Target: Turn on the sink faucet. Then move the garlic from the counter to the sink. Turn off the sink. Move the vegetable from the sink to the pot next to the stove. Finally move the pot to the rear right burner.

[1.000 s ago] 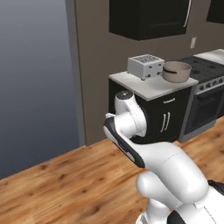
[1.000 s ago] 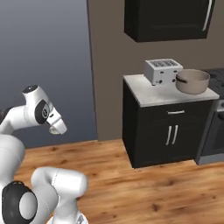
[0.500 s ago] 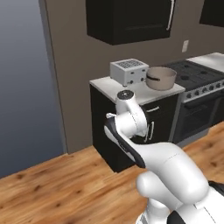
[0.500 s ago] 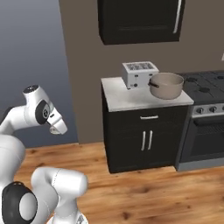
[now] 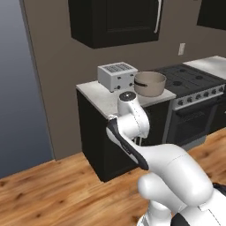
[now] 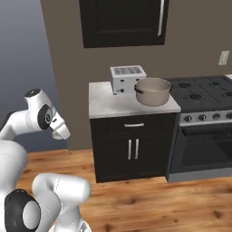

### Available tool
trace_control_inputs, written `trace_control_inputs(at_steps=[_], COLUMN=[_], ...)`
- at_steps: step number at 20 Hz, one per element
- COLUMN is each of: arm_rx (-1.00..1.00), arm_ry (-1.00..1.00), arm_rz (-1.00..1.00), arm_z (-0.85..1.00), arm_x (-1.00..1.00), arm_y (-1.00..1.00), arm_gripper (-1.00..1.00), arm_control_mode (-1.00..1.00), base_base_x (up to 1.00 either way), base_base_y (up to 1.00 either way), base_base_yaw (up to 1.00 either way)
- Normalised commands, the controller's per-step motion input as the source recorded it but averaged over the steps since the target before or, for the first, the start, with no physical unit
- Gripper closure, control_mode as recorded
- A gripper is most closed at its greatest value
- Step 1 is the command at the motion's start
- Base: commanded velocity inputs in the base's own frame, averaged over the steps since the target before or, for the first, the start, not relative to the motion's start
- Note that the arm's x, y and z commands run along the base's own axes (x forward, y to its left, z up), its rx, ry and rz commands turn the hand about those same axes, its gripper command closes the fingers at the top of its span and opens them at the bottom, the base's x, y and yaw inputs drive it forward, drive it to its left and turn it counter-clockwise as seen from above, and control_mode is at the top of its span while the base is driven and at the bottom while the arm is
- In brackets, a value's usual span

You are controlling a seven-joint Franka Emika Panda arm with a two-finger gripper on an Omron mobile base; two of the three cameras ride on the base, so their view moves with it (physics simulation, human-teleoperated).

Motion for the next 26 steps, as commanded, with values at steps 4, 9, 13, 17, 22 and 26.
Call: trace_control_inputs(at_steps=[4,9,13,17,22,26], arm_rx=[0.0,0.0,0.0,0.0,0.0,0.0], arm_ry=[0.0,0.0,0.0,0.0,0.0,0.0], arm_rz=[0.0,0.0,0.0,0.0,0.0,0.0], arm_z=[0.0,0.0,0.0,0.0,0.0,0.0], arm_x=[0.0,0.0,0.0,0.0,0.0,0.0], arm_y=[0.0,0.0,0.0,0.0,0.0,0.0], arm_gripper=[1.0,1.0,1.0,1.0,1.0,1.0], arm_control_mode=[1.0,1.0,1.0,1.0,1.0,1.0], base_base_x=[0.0,0.0,0.0,0.0,0.0,0.0], base_base_y=[-0.65,-0.83,-0.83,-0.76,-0.72,-0.73], base_base_yaw=[0.05,0.1,0.11,0.1,0.1,0.1])
